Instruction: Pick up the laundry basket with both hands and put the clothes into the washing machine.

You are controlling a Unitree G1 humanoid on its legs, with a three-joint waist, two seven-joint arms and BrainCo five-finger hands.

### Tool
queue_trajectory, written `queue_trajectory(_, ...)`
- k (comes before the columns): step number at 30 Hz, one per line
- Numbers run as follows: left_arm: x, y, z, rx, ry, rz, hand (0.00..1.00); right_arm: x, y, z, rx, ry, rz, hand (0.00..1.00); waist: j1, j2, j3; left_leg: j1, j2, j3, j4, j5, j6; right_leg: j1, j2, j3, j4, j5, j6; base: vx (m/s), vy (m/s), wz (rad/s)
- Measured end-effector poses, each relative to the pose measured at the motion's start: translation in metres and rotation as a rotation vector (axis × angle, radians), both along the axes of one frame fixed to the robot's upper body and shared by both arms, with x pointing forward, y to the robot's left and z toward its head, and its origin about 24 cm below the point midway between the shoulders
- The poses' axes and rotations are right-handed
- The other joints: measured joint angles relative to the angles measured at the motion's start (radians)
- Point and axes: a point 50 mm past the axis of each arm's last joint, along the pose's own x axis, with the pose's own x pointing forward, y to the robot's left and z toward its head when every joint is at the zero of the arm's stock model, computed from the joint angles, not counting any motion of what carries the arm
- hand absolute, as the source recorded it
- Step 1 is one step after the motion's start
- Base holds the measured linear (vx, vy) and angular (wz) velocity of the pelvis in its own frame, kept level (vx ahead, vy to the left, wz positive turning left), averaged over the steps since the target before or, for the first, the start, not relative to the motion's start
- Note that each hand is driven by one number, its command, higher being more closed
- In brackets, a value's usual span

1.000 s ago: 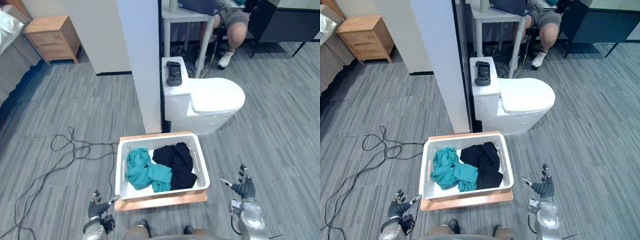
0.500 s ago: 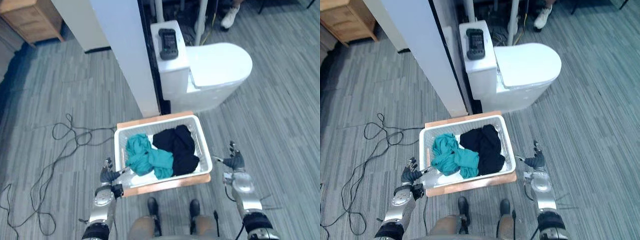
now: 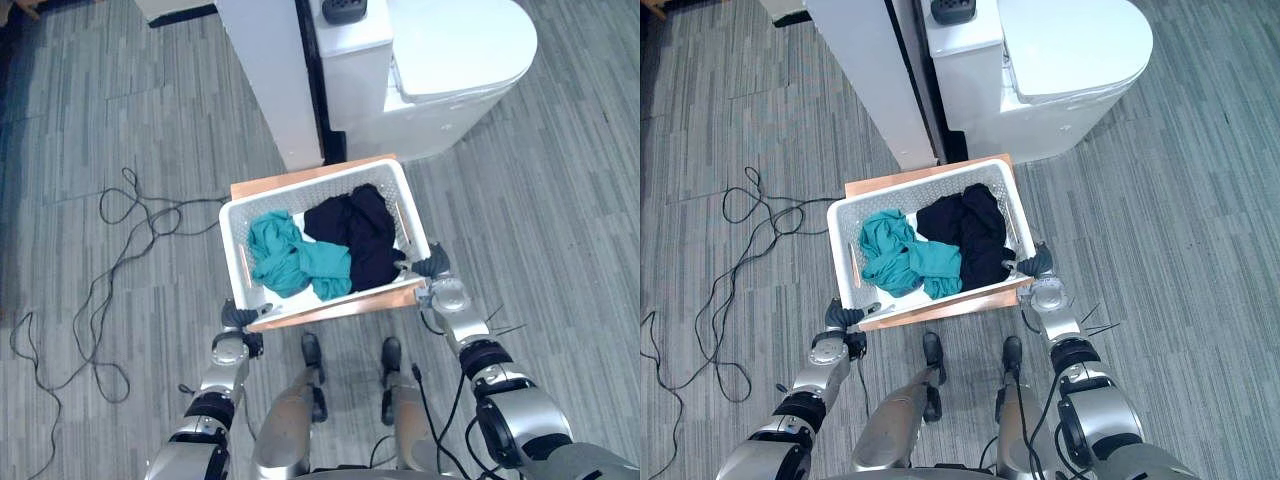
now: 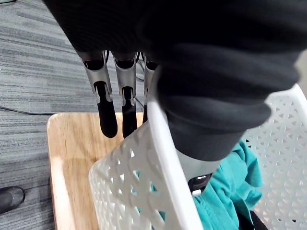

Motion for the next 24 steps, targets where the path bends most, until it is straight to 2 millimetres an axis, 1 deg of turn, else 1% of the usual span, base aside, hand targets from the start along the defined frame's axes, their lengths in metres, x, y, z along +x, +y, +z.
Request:
queue_trajectory(2, -0.002, 0.000, 0.000, 0.000, -0.004, 0.002, 1.00, -0.003, -0.002, 0.000, 0.000, -0.012, -0.003, 1.00, 0.000, 0.000, 0.000, 0.000, -0.001, -0.005, -0.003, 0.004, 0.003, 0.002, 0.000, -0.005, -0.002, 0.001, 0.001, 0.06, -0.003, 0.07)
queue_trajectory(4, -0.005, -0.001, 0.001, 0.006, -0.018, -0.004, 1.00, -0.011, -0.005, -0.002, 0.006, -0.023, -0.009, 1.00, -0.002, -0.001, 0.000, 0.001, -0.001, -0.015, -0.008, 0.007, 0.005, 0.009, 0.000, -0.016, -0.010, 0.001, 0.002, 0.10, -0.010, 0.15)
queue_trajectory(5, -0.010, -0.001, 0.003, 0.010, -0.037, -0.007, 1.00, -0.022, -0.009, -0.007, 0.023, -0.033, -0.024, 1.00, -0.006, -0.001, 0.000, 0.008, -0.002, -0.025, -0.013, 0.007, 0.005, 0.023, 0.001, -0.020, -0.019, 0.001, 0.002, 0.10, -0.006, 0.16)
queue_trajectory(7, -0.018, 0.000, 0.004, 0.012, -0.053, -0.004, 1.00, -0.034, -0.011, -0.011, 0.035, -0.043, -0.032, 1.00, -0.013, -0.002, -0.001, 0.024, -0.002, -0.034, -0.019, 0.007, 0.005, 0.039, 0.001, -0.022, -0.024, 0.001, 0.002, 0.09, -0.005, 0.07)
queue_trajectory(9, -0.033, -0.001, 0.005, 0.014, -0.067, -0.004, 1.00, -0.057, -0.014, -0.017, 0.050, -0.060, -0.039, 1.00, -0.028, -0.005, -0.003, 0.069, -0.005, -0.042, -0.044, 0.007, 0.005, 0.078, 0.002, -0.021, -0.039, 0.001, 0.002, 0.09, 0.002, -0.05)
queue_trajectory(10, -0.038, -0.002, 0.007, 0.016, -0.080, -0.013, 1.00, -0.066, -0.017, -0.018, 0.055, -0.067, -0.049, 1.00, -0.031, -0.006, -0.003, 0.082, -0.005, -0.043, -0.049, 0.007, 0.005, 0.087, 0.001, -0.018, -0.041, -0.001, 0.004, 0.06, 0.012, -0.04)
queue_trajectory(11, -0.042, -0.003, 0.008, 0.016, -0.090, -0.018, 1.00, -0.072, -0.018, -0.019, 0.059, -0.071, -0.057, 1.00, -0.034, -0.011, -0.006, 0.088, -0.007, -0.042, -0.053, 0.006, 0.004, 0.093, 0.000, -0.016, -0.044, -0.003, 0.007, 0.04, 0.014, -0.04)
queue_trajectory(13, -0.055, -0.006, 0.012, 0.009, -0.111, -0.047, 1.00, -0.093, -0.022, -0.023, 0.091, -0.076, -0.104, 1.00, -0.049, -0.028, -0.028, 0.115, -0.006, -0.038, -0.063, 0.002, 0.000, 0.118, 0.001, -0.010, -0.053, -0.011, 0.012, 0.02, 0.005, -0.05)
queue_trajectory(14, -0.058, -0.007, 0.012, 0.005, -0.110, -0.052, 1.00, -0.098, -0.023, -0.023, 0.090, -0.080, -0.111, 1.00, -0.050, -0.034, -0.033, 0.126, -0.005, -0.034, -0.063, -0.001, -0.004, 0.126, 0.002, -0.005, -0.052, -0.014, 0.014, 0.01, -0.002, -0.16)
queue_trajectory(15, -0.064, -0.008, 0.011, -0.003, -0.107, -0.058, 1.00, -0.104, -0.024, -0.024, 0.088, -0.082, -0.117, 1.00, -0.050, -0.042, -0.043, 0.142, -0.002, -0.024, -0.063, -0.011, -0.008, 0.136, 0.005, 0.008, -0.051, -0.021, 0.013, 0.02, -0.005, -0.29)
queue_trajectory(17, -0.081, -0.011, 0.009, -0.024, -0.096, -0.062, 1.00, -0.120, -0.025, -0.025, 0.086, -0.085, -0.126, 1.00, -0.049, -0.059, -0.093, 0.153, 0.011, 0.008, -0.016, -0.059, -0.021, 0.149, 0.014, 0.042, -0.049, -0.026, 0.010, 0.04, -0.007, -0.44)
queue_trajectory(18, -0.084, -0.012, 0.009, -0.030, -0.096, -0.061, 1.00, -0.124, -0.025, -0.024, 0.086, -0.090, -0.125, 1.00, -0.049, -0.061, -0.101, 0.152, 0.015, 0.013, 0.006, -0.074, -0.024, 0.154, 0.016, 0.051, -0.049, -0.026, 0.009, 0.04, -0.004, -0.46)
queue_trajectory(19, -0.087, -0.015, 0.012, -0.046, -0.108, -0.065, 1.00, -0.127, -0.025, -0.021, 0.087, -0.102, -0.119, 1.00, -0.049, -0.063, -0.107, 0.150, 0.024, 0.021, 0.065, -0.104, -0.024, 0.159, 0.022, 0.069, -0.045, -0.029, 0.006, 0.05, -0.023, -0.57)
queue_trajectory(20, -0.090, -0.017, 0.018, -0.055, -0.134, -0.063, 1.00, -0.129, -0.025, -0.015, 0.088, -0.125, -0.112, 1.00, -0.049, -0.062, -0.124, 0.126, 0.034, -0.032, 0.141, -0.150, -0.027, 0.154, 0.033, 0.101, -0.042, -0.029, 0.005, 0.06, -0.037, -0.69)
queue_trajectory(22, -0.091, -0.018, 0.021, -0.062, -0.152, -0.059, 1.00, -0.128, -0.025, -0.009, 0.087, -0.152, -0.103, 1.00, -0.045, -0.060, -0.128, 0.123, 0.037, -0.116, 0.181, -0.180, -0.038, 0.158, 0.044, 0.135, -0.042, -0.024, 0.003, 0.06, -0.036, -0.76)
queue_trajectory(23, -0.089, -0.021, 0.023, -0.070, -0.160, -0.061, 1.00, -0.128, -0.026, -0.003, 0.082, -0.176, -0.103, 1.00, -0.049, -0.047, -0.148, 0.129, 0.043, -0.140, 0.182, -0.207, -0.041, 0.149, 0.055, 0.164, -0.044, -0.015, 0.007, 0.05, -0.004, -0.82)
queue_trajectory(24, -0.087, -0.022, 0.025, -0.074, -0.171, -0.063, 1.00, -0.130, -0.027, -0.002, 0.085, -0.184, -0.113, 1.00, -0.051, -0.048, -0.166, 0.135, 0.043, -0.120, 0.177, -0.209, -0.038, 0.140, 0.056, 0.187, -0.044, -0.007, 0.011, 0.07, 0.028, -0.93)
